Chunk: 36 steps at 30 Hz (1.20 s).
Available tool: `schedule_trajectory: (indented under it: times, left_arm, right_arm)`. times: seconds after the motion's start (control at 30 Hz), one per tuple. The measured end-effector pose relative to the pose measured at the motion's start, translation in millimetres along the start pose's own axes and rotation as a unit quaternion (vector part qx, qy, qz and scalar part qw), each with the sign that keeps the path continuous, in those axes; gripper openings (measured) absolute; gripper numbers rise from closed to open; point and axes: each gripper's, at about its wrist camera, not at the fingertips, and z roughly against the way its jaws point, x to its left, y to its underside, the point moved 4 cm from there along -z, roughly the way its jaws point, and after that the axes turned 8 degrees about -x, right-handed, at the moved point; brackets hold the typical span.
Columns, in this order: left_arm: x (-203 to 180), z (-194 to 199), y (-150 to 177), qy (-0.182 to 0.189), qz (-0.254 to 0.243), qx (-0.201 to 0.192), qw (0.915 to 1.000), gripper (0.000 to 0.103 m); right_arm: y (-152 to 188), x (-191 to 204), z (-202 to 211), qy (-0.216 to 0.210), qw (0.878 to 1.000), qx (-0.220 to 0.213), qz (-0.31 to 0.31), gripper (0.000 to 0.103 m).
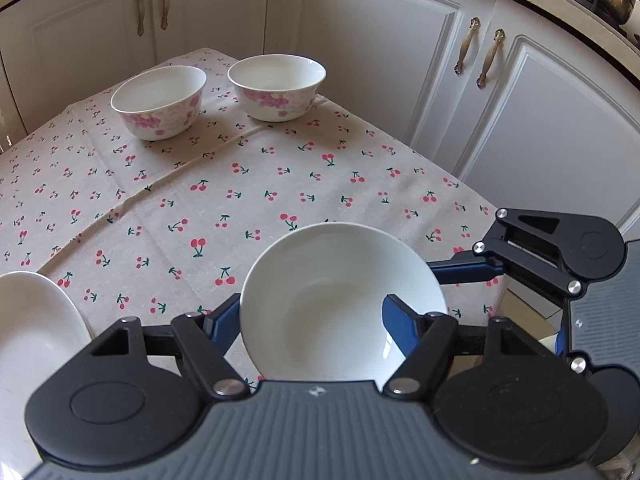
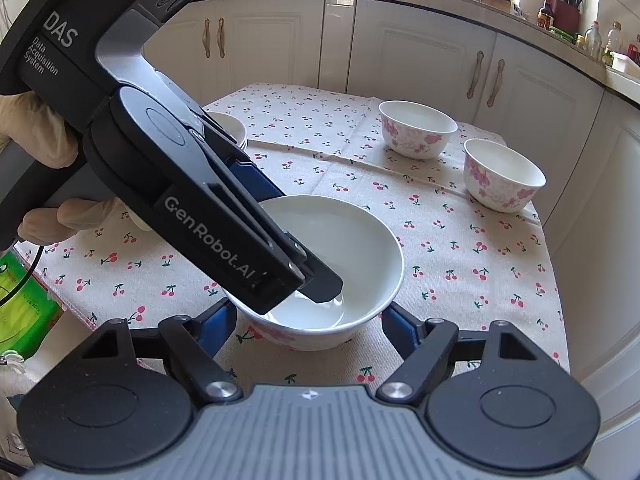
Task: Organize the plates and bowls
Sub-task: 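Lower the bowl onto the cloth and open the left tool, then move the left tool to the next floral bowl and grasp its rim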
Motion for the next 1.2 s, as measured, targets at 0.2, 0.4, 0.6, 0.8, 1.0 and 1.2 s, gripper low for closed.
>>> schedule_trajectory:
  times: [0.2,0.4,0.6,0.8,1.0,1.2]
  left_arm:
    - [-1.3,3.2,0.7,0.006,-0.001,-0.011,0.9999,0.086]
    - [-4.0,17.1,-1.6,-0.013,-0.014,-0.046,0.9987,0.096]
    - [-8.4,27.0,0.1,-0.033,-0.046,-0.062,0.9965,0.097]
    - [-3.7,34.0,3.1,-0.027,-0.042,-0.071,0.9963,0.098]
    - [-1.2,43.5,-3.4,-0.045,-0.058,-0.084,0.9938,0.100]
    - [4.0,44.1,-22.3,-0.048,-0.062,-0.093,0.9925,0.101]
  right_arm:
    - [-2.1,-2.3,6.1,-0.003,1.000,-0.028,-0.004,0.103]
    - [-3.9,-3.1,10.1,-0.019,0.999,-0.033,-0.009,0.103]
    - [-4.5,-4.3,16.7,-0.014,0.999,-0.042,-0.011,0.103]
    - [-8.7,-15.1,25.3,-0.008,0.998,-0.053,-0.021,0.103]
    - [-12.1,-26.9,32.7,0.019,0.998,-0.062,-0.005,0.103]
    - [-15.7,-49.1,35.2,0.061,0.995,-0.072,-0.009,0.103]
